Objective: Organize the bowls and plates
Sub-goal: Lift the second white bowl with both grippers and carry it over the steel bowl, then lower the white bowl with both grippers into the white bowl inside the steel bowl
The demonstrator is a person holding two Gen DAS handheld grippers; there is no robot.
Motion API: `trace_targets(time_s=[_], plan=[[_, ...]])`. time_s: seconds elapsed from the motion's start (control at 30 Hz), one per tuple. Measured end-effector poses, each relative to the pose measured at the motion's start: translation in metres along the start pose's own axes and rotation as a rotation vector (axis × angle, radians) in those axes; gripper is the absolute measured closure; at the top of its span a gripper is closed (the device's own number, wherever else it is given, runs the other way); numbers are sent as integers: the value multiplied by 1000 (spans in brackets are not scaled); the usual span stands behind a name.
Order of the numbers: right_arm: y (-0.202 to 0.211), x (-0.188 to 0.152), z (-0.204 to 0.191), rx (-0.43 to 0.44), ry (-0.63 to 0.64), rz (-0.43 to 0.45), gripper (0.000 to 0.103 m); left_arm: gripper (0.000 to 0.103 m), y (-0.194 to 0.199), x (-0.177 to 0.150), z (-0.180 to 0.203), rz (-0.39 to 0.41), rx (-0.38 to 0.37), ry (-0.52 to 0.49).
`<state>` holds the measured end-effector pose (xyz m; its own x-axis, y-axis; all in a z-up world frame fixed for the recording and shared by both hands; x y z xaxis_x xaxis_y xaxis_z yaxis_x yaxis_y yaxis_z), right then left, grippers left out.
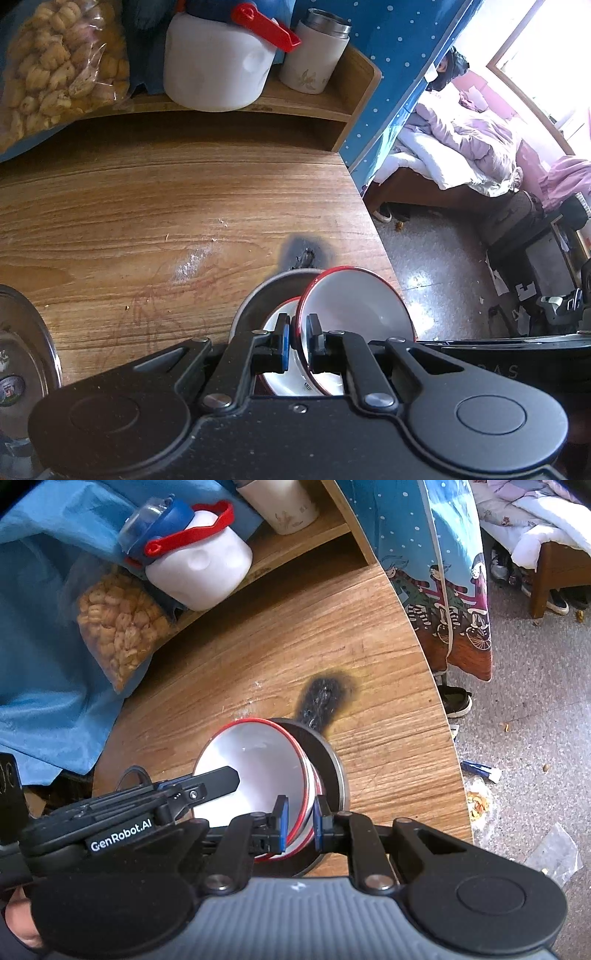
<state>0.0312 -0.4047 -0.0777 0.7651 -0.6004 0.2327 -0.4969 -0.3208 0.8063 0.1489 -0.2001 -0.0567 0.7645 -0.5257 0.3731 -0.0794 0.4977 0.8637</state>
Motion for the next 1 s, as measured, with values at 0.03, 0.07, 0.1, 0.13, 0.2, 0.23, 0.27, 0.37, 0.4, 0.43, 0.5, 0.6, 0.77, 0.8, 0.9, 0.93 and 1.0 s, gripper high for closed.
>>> trace_targets(time_s=[0.03, 0.07, 0.1, 0.13, 0.2, 0.23, 0.27, 0.37, 0.4, 0.43, 0.5, 0.6, 0.77, 0.8, 0.9, 0.93, 1.0], plan=[[0, -1, 0, 0, 1, -2, 88, 95, 0, -1, 0, -1, 2, 0], [-1, -1, 0, 0, 1, -3, 88, 95, 0, -1, -1, -3, 2, 0], [-1, -2, -1, 1, 2, -5, 88, 95, 0, -2, -1, -3, 3, 3], [-2, -2, -1, 2, 3, -6, 88, 95, 0, -3, -2, -4, 4, 6], [-3, -3, -1, 5, 2, -9, 88, 95, 0, -4, -3, -7, 8, 8], [-3, -4, -1, 6, 2, -11, 88, 95, 0, -5, -4, -11, 9, 10], [-4, -4, -2, 6, 2, -10, 88, 95, -1, -5, -4, -14, 9, 12], [-4, -4, -2, 5, 4, -9, 88, 95, -3, -6, -5, -23, 13, 12], [-4, -5, -2, 5, 4, -9, 88, 95, -4, -6, -5, -26, 15, 12], [-4, -4, -1, 3, 4, -10, 88, 95, -5, -6, -5, -28, 15, 13], [-4, -4, -3, -5, 10, -13, 88, 95, -7, -5, -6, -34, 16, 15], [-4, -4, -6, -21, 24, -18, 88, 95, -8, -4, -6, -37, 17, 12], [-5, -4, -14, -63, 64, -29, 87, 95, -8, -2, -7, -33, 9, 10], [-5, -4, -15, -67, 73, -31, 87, 95, -8, -2, -8, -33, 8, 13], [-6, -5, -19, -71, 92, -33, 87, 95, -7, -3, -10, -35, 9, 15], [-6, -5, -20, -71, 95, -34, 87, 94, -6, -3, -10, -36, 10, 14], [-7, -4, -20, -67, 95, -38, 87, 94, -6, -4, -11, -38, 12, 14]])
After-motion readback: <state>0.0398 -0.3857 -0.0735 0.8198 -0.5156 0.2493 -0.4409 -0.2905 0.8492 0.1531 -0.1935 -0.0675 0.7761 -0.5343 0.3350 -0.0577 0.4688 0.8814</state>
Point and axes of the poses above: each gripper's, at about its wrist camera, not at the fingertips, and y roughly against the way its jaws point, z to its right, x to its top, the point moved 1 cm from there along -y, roughly the way its jaws point, and after that the axes turned 6 degrees about -z, right-handed, at the moved point
